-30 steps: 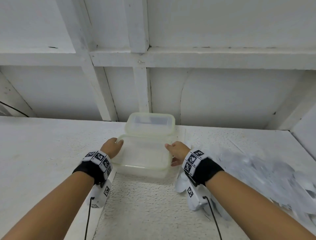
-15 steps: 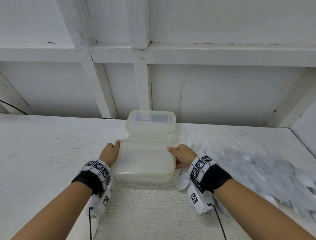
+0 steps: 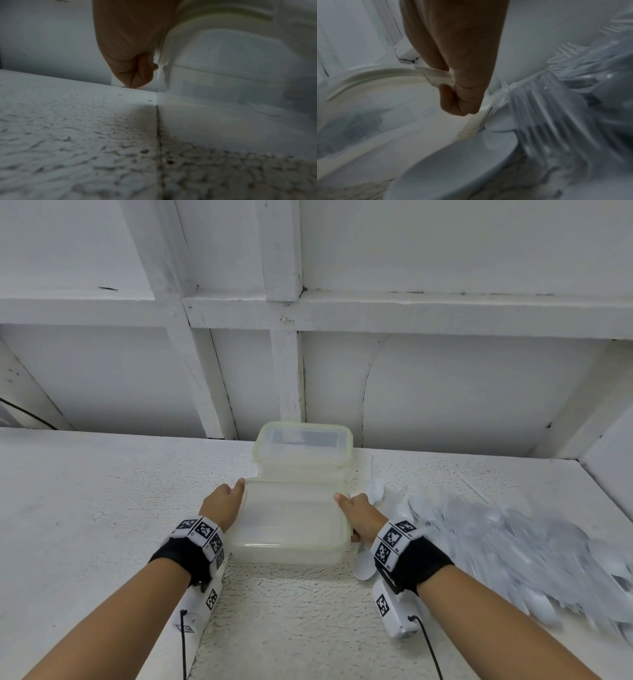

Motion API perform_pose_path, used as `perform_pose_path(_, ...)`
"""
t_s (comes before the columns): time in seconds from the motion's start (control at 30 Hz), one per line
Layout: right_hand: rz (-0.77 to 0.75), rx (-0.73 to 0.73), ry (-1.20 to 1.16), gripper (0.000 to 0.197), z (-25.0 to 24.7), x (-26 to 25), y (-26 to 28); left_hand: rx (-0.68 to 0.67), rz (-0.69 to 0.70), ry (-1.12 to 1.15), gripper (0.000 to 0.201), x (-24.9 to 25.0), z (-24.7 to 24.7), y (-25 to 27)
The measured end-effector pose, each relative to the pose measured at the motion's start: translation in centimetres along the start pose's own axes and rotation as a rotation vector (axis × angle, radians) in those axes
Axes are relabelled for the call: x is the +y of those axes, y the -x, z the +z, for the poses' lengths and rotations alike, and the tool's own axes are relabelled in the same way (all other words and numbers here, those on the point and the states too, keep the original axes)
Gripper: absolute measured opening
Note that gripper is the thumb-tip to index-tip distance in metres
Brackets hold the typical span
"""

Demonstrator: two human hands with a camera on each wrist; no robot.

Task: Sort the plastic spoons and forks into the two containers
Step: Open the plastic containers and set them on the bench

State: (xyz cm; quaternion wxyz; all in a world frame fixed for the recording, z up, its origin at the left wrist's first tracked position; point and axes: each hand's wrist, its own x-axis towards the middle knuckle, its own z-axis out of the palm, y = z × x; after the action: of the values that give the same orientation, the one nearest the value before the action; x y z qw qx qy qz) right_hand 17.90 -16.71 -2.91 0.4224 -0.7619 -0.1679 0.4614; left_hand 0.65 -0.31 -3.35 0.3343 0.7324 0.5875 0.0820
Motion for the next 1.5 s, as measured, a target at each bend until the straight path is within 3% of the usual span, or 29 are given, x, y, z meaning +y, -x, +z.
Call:
perform_pose_path(0.13, -0.022, 0.099, 0.032, 0.052, 0.4, 0.0, -0.1, 0.008, -0.012, 0.002, 0.055, 0.0, -0.1, 0.1)
perform_pose_path(0.33, -0.078, 0.058, 0.162, 0.046, -0.1, -0.4, 0.2, 0.0, -0.046, 0.029, 0.063, 0.2, -0.8, 1.2)
perform_pose_path(0.47, -0.175, 0.099, 0.373, 0.023, -0.8, -0.8, 0.6, -0.191, -0.123, -0.004, 0.062, -0.3, -2.6, 3.0)
perform_pose_path(0.57, -0.173, 0.103, 0.398, 0.033, -1.4, -0.9, 1.2, -0.348, -0.198, -0.035, 0.062, -1.0, -3.8, 4.7)
perform_pose_path(0.6, -0.184, 0.094, 0.396, 0.033, -1.6, -0.8, 1.4, -0.376, -0.207, -0.016, 0.062, -1.3, -3.9, 5.0)
perform_pose_path(0.67, -0.155, 0.045, 0.297, 0.014, -1.9, -0.7, 2.4, -0.366, -0.217, 0.102, 0.056, -1.7, -4.0, 5.1)
perform_pose_path(0.77, -0.113, -0.062, 0.168, 0.046, -2.4, 0.0, 4.0, -0.264, -0.211, 0.357, 0.045, -1.8, -3.4, 5.0)
perform_pose_path(0.93, -0.131, -0.132, 0.16, 0.031, -2.3, 1.7, 6.6, -0.153, -0.209, 0.668, 0.029, -1.8, -1.6, 6.2)
perform_pose_path(1.0, -0.127, -0.202, 0.174, 0.025, -2.2, 2.1, 7.7, -0.167, -0.256, 0.769, 0.02, -1.8, -1.1, 6.9)
perform_pose_path(1.07, -0.092, -0.238, 0.247, 0.032, -2.1, 2.3, 8.5, -0.199, -0.29, 0.823, 0.025, -1.8, -0.6, 7.6)
perform_pose_path(1.17, -0.036, -0.174, 0.358, 0.048, -1.9, 2.1, 8.3, -0.249, -0.262, 0.842, 0.031, -1.8, -0.1, 8.3)
perform_pose_path(1.3, -0.112, 0.01, 0.348, 0.038, -1.1, 1.5, 6.3, -0.314, -0.211, 0.914, 0.034, -1.7, 0.2, 8.8)
perform_pose_path(1.5, -0.157, -0.002, 0.397, 0.052, 1.9, 1.1, 4.8, -0.36, -0.191, 0.924, 0.033, -1.8, -0.4, 9.1)
